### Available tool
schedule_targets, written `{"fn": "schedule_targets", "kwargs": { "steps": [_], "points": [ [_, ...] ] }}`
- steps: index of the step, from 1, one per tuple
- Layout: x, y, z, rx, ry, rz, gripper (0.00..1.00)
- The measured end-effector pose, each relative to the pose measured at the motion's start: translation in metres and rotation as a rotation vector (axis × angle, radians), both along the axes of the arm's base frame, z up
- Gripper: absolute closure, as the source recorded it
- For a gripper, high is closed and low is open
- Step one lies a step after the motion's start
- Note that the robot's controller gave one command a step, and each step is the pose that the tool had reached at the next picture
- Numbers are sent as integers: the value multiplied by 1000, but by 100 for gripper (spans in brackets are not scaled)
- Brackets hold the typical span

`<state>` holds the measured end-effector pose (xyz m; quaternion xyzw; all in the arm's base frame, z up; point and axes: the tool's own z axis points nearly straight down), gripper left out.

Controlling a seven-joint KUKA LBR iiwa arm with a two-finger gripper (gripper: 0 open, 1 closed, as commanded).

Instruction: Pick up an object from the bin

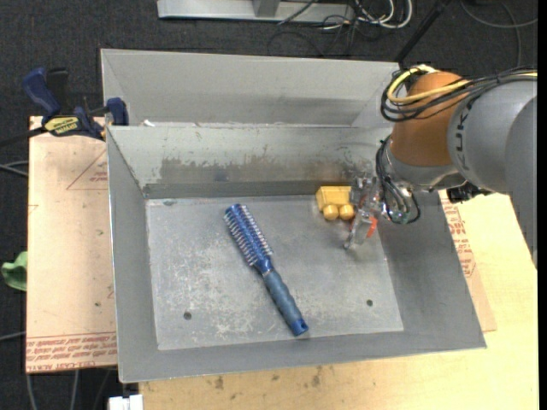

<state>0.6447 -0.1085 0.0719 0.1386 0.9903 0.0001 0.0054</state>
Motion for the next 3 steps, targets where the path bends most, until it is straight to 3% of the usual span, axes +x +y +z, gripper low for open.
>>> {"fn": "schedule_targets", "kwargs": {
  "steps": [1,2,3],
  "points": [
    [-36,19,13,1,9,171,0],
    [-2,-28,2,3,7,222,0],
    [-23,-44,40,1,7,-15,0]
  ]
}}
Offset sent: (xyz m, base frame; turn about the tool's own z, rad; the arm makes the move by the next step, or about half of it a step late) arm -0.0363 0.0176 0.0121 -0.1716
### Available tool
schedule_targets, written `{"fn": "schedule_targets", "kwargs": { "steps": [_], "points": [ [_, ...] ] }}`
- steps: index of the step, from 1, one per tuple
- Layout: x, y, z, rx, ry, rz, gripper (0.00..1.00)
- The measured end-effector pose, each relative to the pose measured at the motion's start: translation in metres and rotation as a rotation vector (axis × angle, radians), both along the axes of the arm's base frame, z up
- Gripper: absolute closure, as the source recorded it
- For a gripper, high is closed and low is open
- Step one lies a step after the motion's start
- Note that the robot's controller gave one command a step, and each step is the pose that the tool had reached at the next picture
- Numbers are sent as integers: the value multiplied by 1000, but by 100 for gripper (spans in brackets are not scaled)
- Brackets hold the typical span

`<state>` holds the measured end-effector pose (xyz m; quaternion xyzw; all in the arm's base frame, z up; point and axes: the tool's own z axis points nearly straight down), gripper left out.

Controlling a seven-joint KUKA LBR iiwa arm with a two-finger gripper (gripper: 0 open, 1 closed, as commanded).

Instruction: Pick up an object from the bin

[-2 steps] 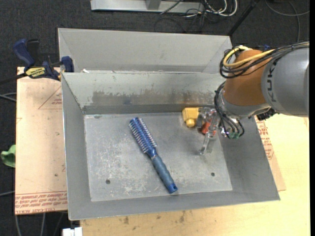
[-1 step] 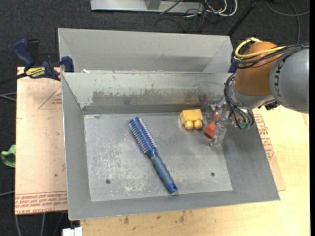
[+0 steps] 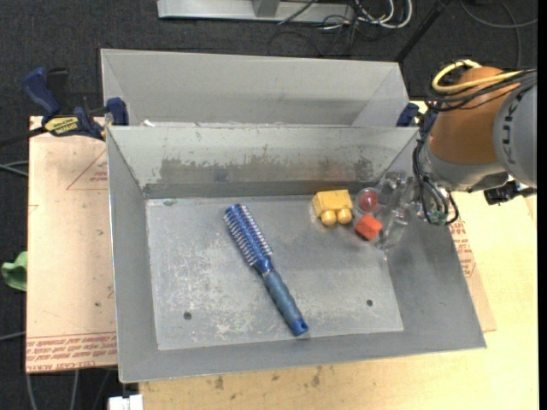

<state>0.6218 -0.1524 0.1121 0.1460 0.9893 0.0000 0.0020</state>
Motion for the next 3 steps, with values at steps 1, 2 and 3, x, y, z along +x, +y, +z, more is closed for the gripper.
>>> {"fn": "schedule_targets", "kwargs": {
  "steps": [1,2,3],
  "points": [
    [22,20,-39,0,-5,199,0],
    [21,20,-40,0,-2,199,100],
    [4,18,133,-2,-9,158,100]
  ]
}}
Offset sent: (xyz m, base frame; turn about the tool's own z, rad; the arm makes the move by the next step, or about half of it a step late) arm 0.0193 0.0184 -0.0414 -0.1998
